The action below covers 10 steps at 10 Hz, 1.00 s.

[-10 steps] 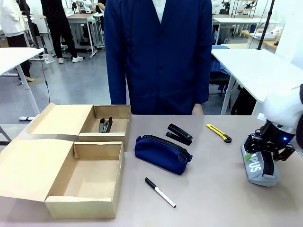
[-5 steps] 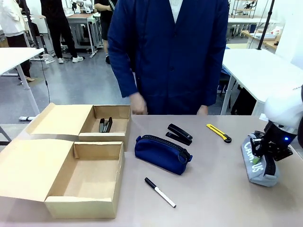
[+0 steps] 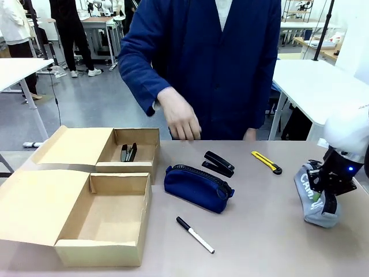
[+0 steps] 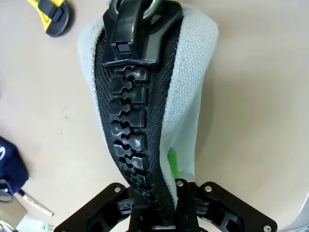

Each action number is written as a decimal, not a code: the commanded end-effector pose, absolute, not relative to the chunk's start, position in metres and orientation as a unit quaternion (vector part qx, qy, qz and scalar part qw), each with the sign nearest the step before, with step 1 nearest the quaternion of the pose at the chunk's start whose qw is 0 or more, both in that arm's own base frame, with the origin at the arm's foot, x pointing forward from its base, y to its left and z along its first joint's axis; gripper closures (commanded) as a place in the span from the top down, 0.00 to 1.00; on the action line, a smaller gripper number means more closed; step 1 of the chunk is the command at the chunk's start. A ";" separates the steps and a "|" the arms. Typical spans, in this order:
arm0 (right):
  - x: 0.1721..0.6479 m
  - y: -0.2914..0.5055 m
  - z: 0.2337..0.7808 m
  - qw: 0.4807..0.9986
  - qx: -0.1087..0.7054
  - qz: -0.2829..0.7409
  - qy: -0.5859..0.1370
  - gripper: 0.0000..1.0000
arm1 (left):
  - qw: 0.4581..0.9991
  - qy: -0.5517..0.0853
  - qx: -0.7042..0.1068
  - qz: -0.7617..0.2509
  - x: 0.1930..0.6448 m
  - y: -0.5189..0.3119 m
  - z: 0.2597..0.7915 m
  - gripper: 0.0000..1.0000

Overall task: Place items inside the box.
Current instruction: Pick up a Pencil pouch or Stapler and place it inside the Mailer Box closest to the robot.

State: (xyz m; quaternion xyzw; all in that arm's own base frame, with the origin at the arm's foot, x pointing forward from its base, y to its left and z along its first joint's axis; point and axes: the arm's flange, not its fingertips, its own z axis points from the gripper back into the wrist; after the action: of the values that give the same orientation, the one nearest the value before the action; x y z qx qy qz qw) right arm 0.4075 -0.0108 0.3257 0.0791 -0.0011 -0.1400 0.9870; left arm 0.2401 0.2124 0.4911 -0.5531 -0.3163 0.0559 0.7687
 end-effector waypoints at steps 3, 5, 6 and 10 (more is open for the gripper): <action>0.376 -0.037 0.389 0.974 0.189 -0.118 0.034 0.00 | 0.761 -0.328 -0.557 0.048 0.240 0.212 0.494 1.00; 0.327 -0.056 0.448 0.969 0.241 -0.057 0.022 0.00 | 0.761 -0.328 -0.557 0.048 0.240 0.212 0.494 1.00; 0.298 -0.052 0.469 0.969 0.246 -0.002 -0.020 0.00 | 0.761 -0.328 -0.557 0.048 0.240 0.212 0.494 1.00; 0.245 0.019 0.499 0.948 0.317 -0.004 -0.028 0.00 | 0.761 -0.328 -0.557 0.048 0.240 0.212 0.494 1.00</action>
State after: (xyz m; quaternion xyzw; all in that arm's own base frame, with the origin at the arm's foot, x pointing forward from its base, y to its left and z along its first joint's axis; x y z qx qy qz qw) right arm 0.2608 -0.0105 0.5249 0.2817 -0.0383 0.0531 0.9573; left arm 0.2399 0.2125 0.4917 -0.5530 -0.3167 0.0555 0.7687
